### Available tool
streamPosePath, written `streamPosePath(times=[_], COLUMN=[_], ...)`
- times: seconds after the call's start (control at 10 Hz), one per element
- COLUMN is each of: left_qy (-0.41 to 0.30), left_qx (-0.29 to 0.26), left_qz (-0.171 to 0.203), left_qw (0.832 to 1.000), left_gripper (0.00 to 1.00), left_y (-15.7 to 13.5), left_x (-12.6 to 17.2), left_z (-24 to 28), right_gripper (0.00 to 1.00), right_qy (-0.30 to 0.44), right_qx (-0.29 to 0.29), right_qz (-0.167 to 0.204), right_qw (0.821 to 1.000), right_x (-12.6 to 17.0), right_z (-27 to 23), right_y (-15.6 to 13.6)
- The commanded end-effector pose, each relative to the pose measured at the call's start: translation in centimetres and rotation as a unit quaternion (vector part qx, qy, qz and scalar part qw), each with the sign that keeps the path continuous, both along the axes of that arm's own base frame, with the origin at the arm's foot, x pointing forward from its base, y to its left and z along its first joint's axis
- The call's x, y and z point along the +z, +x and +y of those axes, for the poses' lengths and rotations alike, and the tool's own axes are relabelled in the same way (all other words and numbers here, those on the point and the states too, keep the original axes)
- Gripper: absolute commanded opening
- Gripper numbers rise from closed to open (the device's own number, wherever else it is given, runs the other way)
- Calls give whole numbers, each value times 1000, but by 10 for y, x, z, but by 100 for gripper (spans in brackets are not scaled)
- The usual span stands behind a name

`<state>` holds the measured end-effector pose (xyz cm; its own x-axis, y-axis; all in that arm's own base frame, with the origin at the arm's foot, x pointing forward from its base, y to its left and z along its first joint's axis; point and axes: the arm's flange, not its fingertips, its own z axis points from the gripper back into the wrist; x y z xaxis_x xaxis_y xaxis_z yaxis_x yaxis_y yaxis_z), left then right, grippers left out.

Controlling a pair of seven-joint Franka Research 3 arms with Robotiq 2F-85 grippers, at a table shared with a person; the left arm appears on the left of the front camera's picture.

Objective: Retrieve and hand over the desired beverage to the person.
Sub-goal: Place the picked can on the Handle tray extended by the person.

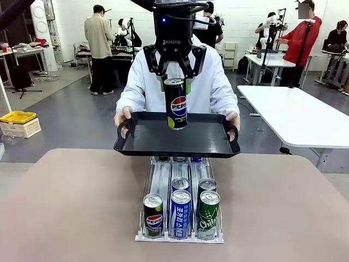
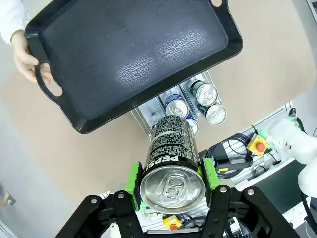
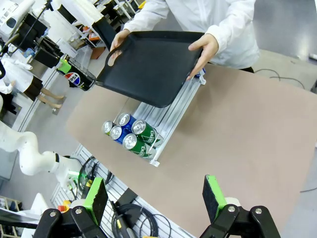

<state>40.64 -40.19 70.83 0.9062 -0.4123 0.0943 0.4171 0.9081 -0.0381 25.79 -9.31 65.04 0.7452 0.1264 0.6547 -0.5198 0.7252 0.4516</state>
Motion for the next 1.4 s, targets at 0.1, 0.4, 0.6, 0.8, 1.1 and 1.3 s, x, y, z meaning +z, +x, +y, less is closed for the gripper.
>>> streamPosePath(times=[0.1,0.4,0.6,0.8,1.1,1.3], left_qy=[-3,-3,5,25,22,23], left_qx=[6,6,-78,-80,-54,-18], left_qz=[-6,-6,-22,1,26,13], left_qw=[1000,1000,997,997,998,1000], left_gripper=[59,59,59,59,59,59], left_y=[-2,-2,12,41,85,105], left_x=[5,5,-7,-17,-26,-34], left_z=[3,3,7,13,27,40], right_gripper=[100,100,100,100,100,100], right_qy=[8,8,8,8,8,8], right_qx=[9,9,9,9,9,9], right_qz=[-5,-5,-5,-5,-5,-5], right_qw=[1000,1000,1000,1000,1000,1000], right_x=[0,0,0,0,0,0], right_z=[0,0,0,0,0,0], right_y=[2,2,2,2,2,2])
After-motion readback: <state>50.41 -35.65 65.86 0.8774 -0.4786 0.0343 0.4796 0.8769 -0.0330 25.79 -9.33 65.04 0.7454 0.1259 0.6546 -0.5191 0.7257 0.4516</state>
